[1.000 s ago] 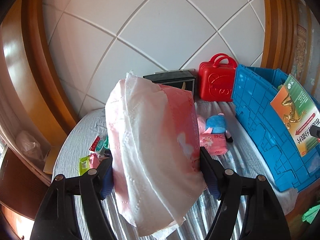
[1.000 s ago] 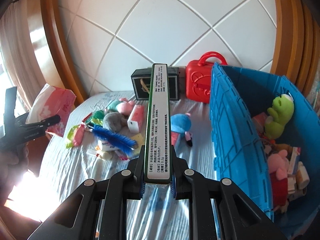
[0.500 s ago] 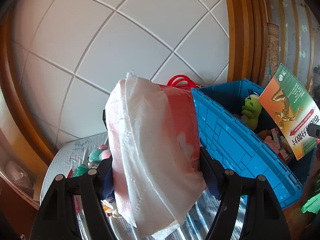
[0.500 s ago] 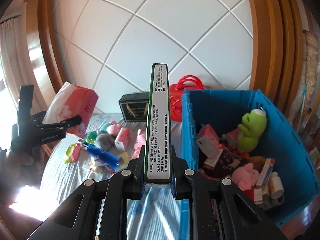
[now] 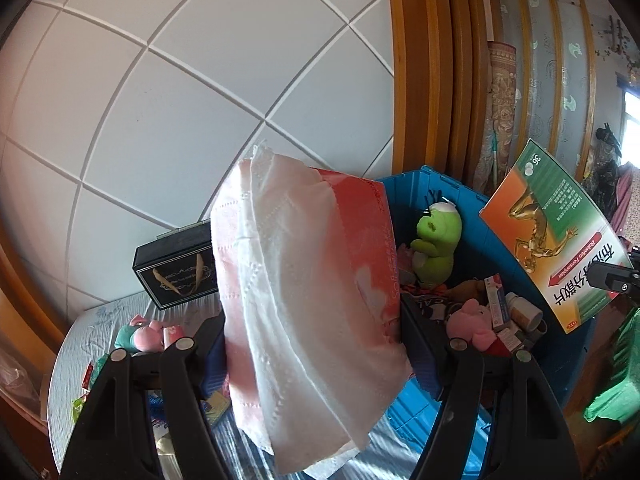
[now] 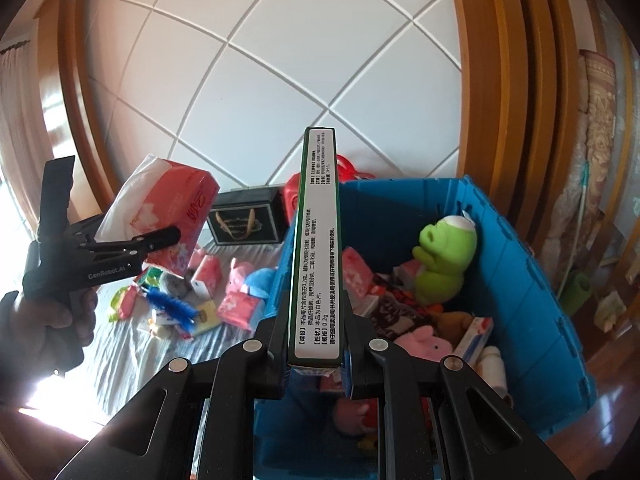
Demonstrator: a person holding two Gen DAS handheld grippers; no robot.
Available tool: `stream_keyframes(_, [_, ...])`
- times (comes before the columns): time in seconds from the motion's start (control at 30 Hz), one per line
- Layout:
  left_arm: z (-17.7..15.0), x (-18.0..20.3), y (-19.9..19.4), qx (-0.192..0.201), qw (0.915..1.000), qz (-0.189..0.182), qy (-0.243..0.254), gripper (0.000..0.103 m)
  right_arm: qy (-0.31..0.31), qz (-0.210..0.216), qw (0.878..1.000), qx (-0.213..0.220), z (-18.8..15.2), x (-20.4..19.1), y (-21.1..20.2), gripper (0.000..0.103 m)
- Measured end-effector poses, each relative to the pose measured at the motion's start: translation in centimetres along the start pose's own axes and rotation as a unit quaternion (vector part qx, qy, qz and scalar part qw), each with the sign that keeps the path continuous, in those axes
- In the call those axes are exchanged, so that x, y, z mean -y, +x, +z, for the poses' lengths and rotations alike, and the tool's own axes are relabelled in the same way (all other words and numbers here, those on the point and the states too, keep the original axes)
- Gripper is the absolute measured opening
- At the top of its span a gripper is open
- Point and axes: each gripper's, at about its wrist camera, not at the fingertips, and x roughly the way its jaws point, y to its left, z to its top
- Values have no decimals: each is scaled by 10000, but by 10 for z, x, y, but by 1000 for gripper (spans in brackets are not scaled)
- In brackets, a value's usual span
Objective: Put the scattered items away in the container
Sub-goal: 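Carry the tissue pack in the left tool while the right tool carries the box over the bin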
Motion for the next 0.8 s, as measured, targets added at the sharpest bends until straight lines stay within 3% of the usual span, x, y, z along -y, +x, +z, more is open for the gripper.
stream_keyframes(0.43, [40, 92, 34, 99, 9975, -482, 515, 73, 391, -359, 9986, 31, -7, 79, -13, 18])
stream_keyframes(0.8, [55, 132, 62, 46, 9943, -747, 754, 73, 595, -700, 9957, -108, -8, 120, -1, 18])
